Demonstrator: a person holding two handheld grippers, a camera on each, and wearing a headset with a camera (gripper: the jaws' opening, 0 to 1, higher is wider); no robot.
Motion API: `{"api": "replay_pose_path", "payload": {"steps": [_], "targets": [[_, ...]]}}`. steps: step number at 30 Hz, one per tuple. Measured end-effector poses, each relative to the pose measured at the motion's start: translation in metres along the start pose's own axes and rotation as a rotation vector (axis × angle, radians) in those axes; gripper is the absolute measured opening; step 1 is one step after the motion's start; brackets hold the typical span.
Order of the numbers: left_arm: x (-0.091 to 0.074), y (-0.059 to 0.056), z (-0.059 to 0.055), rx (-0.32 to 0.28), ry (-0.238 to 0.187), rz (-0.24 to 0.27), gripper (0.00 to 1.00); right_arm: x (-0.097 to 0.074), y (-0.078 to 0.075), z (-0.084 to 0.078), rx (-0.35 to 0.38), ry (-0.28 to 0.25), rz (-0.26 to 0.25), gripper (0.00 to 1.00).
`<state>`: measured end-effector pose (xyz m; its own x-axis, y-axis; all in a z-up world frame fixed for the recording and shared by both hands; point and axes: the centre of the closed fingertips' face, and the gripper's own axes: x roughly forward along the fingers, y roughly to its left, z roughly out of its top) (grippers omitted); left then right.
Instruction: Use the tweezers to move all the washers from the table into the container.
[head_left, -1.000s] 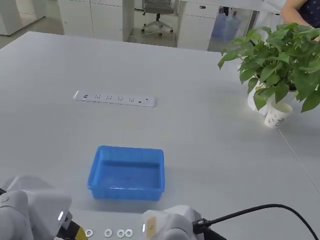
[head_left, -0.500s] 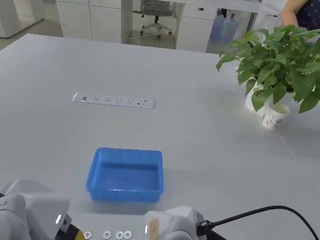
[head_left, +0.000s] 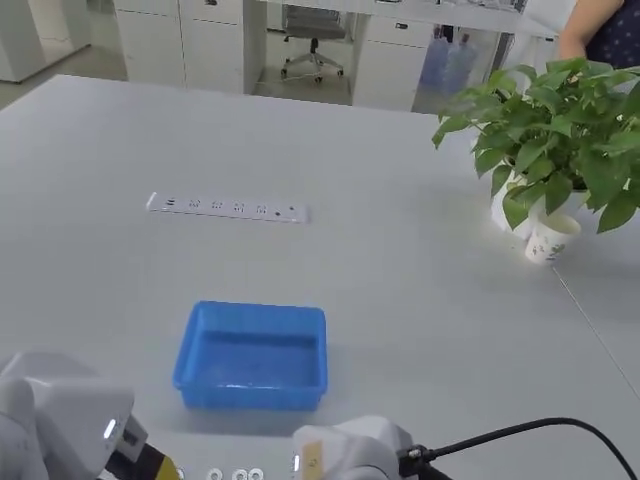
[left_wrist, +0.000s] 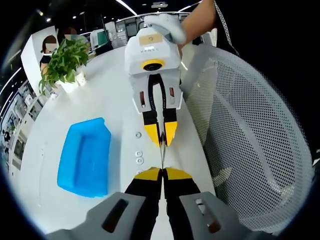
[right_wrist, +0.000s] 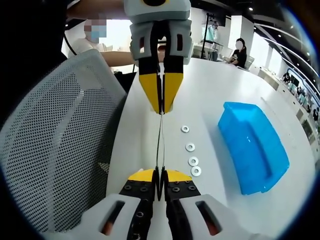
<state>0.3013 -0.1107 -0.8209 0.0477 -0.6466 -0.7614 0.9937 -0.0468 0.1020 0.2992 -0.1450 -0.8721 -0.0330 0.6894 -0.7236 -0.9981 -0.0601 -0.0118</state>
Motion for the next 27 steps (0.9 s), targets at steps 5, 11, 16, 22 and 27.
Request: {"api": "replay_pose_path", "payload": {"steps": [5, 11, 16, 22, 27], "targets": [[-0.005, 0.003, 0.009, 0.007, -0.015, 0.008, 0.05, -0.003, -0.003, 0.004, -0.005, -0.015, -0.012, 0.08], [-0.011, 0.006, 0.024, -0.001, -0.060, 0.023, 0.05, -0.005, -0.005, 0.007, -0.008, -0.035, -0.024, 0.08], [-0.012, 0.008, 0.033, -0.002, -0.084, 0.027, 0.05, -0.005, -0.006, 0.009, -0.011, -0.049, -0.030, 0.08], [-0.010, 0.008, 0.041, -0.005, -0.107, 0.030, 0.05, -0.005, -0.006, 0.009, -0.010, -0.064, -0.035, 0.08], [-0.008, 0.009, 0.049, -0.011, -0.133, 0.030, 0.05, -0.005, -0.005, 0.009, -0.004, -0.076, -0.037, 0.08]]}}
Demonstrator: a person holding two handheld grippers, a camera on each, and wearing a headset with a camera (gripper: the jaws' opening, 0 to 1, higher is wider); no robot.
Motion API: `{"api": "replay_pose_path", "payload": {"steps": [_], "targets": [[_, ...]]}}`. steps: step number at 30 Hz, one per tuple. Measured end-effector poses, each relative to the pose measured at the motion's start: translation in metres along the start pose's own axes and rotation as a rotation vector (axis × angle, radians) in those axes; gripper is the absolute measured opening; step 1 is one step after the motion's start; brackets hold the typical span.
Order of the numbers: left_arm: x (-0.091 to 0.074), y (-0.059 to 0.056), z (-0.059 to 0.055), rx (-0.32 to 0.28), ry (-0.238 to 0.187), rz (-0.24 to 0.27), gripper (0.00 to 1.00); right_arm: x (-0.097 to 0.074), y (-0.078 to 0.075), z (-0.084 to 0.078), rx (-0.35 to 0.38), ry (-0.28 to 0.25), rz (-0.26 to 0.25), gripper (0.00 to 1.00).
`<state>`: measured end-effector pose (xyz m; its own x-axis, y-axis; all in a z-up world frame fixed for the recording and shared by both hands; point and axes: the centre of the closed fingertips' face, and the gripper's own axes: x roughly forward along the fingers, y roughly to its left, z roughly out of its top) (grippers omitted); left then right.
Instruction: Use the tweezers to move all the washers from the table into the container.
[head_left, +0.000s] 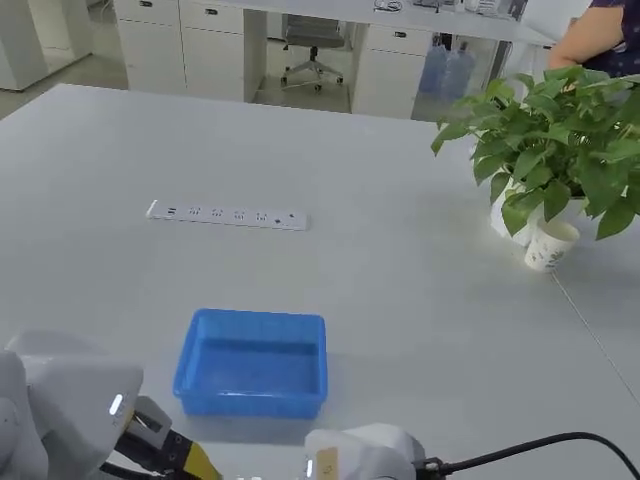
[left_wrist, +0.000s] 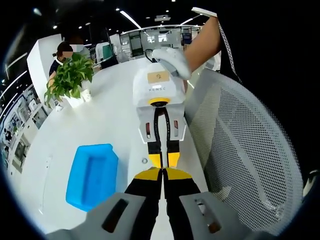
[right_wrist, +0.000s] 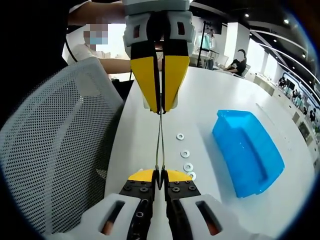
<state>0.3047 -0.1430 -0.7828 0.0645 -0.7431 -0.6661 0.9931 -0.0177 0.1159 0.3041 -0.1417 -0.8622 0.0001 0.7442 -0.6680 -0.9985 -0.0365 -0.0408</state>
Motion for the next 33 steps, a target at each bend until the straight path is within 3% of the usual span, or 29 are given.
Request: {"api": "replay_pose_path", "payload": {"steps": [18, 33], "targets": [[0.011, 0.001, 0.014, -0.022, -0.072, -0.016, 0.05, -0.003, 0.002, -0.002, 0.007, -0.027, -0.007, 0.08], [0.022, 0.001, 0.018, -0.004, -0.087, -0.029, 0.06, -0.004, 0.002, -0.004, 0.014, -0.029, -0.013, 0.08]]}}
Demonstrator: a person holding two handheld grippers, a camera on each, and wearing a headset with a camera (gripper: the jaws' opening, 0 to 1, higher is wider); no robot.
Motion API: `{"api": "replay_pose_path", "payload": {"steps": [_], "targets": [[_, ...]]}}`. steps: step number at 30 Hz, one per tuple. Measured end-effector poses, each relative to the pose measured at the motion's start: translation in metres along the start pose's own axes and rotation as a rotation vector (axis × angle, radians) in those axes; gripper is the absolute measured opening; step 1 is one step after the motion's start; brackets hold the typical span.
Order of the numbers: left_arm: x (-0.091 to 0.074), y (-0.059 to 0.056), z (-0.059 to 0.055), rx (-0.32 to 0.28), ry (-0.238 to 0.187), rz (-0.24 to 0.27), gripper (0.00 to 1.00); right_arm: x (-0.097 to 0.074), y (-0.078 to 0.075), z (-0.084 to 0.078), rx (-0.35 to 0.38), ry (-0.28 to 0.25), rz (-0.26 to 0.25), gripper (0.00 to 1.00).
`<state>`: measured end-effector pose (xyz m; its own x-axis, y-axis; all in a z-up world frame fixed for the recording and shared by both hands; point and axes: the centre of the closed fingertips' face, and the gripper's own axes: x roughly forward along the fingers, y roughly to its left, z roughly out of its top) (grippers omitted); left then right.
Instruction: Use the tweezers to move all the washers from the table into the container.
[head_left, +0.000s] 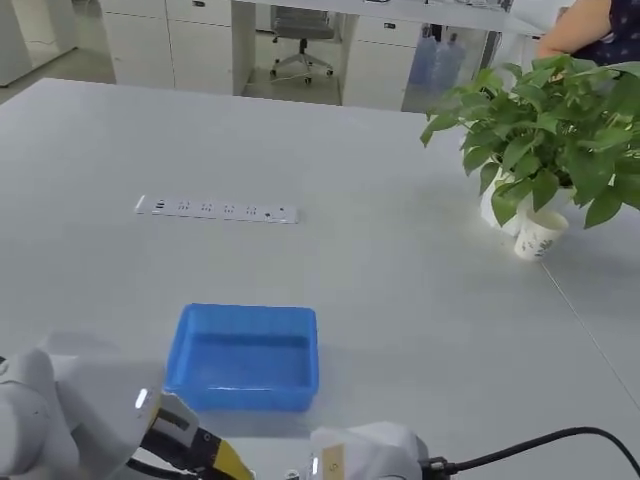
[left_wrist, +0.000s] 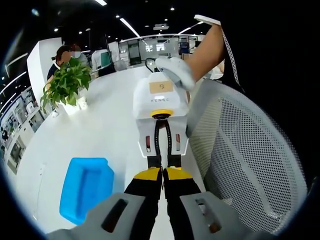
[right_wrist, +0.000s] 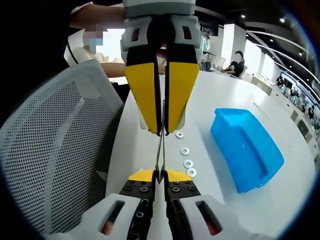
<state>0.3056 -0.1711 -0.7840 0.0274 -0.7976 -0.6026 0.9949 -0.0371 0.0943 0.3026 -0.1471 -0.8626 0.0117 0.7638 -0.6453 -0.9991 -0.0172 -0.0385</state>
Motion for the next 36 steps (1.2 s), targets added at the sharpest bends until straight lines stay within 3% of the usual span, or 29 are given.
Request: {"api": "replay_pose_path", "payload": {"steps": [23, 36], "targets": [[-0.004, -0.001, -0.001, -0.016, 0.008, -0.015, 0.05, 0.002, -0.003, 0.005, -0.018, -0.004, -0.011, 0.11], [-0.009, 0.009, -0.001, -0.010, 0.018, 0.002, 0.05, 0.003, -0.015, 0.011, -0.022, -0.025, -0.027, 0.12]]}}
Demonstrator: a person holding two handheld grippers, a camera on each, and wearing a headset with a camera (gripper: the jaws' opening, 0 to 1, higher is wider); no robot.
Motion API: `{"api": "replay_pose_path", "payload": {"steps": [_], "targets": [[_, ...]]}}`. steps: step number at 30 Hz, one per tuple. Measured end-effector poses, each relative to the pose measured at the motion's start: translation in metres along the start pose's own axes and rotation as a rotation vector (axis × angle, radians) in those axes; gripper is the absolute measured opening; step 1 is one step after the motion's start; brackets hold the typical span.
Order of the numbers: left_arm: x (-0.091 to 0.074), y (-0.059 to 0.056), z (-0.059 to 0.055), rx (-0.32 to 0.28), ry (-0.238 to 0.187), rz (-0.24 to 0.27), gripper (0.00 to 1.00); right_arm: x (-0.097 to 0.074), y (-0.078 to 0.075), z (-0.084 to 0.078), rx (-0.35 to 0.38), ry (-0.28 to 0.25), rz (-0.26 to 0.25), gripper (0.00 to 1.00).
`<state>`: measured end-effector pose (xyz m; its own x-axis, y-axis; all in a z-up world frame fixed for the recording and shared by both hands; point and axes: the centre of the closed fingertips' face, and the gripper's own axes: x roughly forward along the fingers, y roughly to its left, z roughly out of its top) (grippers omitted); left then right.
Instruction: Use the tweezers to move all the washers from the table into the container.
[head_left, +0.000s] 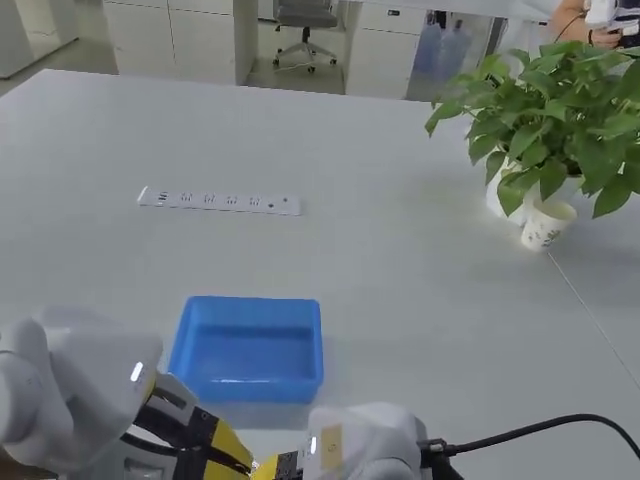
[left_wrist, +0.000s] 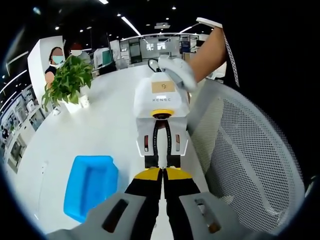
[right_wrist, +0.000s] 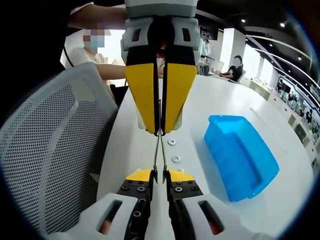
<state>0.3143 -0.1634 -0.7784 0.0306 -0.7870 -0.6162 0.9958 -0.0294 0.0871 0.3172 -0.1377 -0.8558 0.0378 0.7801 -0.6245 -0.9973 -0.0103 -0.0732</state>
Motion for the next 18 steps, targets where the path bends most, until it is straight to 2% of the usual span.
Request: {"api": "replay_pose_path", "payload": {"steps": [9, 18], "targets": [[0.000, 0.006, -0.001, -0.002, 0.008, 0.004, 0.05, 0.003, -0.008, 0.000, 0.007, -0.012, -0.003, 0.12], [-0.001, 0.018, -0.002, -0.005, 0.010, 0.015, 0.05, 0.004, -0.021, 0.000, 0.009, -0.015, -0.010, 0.12]]}}
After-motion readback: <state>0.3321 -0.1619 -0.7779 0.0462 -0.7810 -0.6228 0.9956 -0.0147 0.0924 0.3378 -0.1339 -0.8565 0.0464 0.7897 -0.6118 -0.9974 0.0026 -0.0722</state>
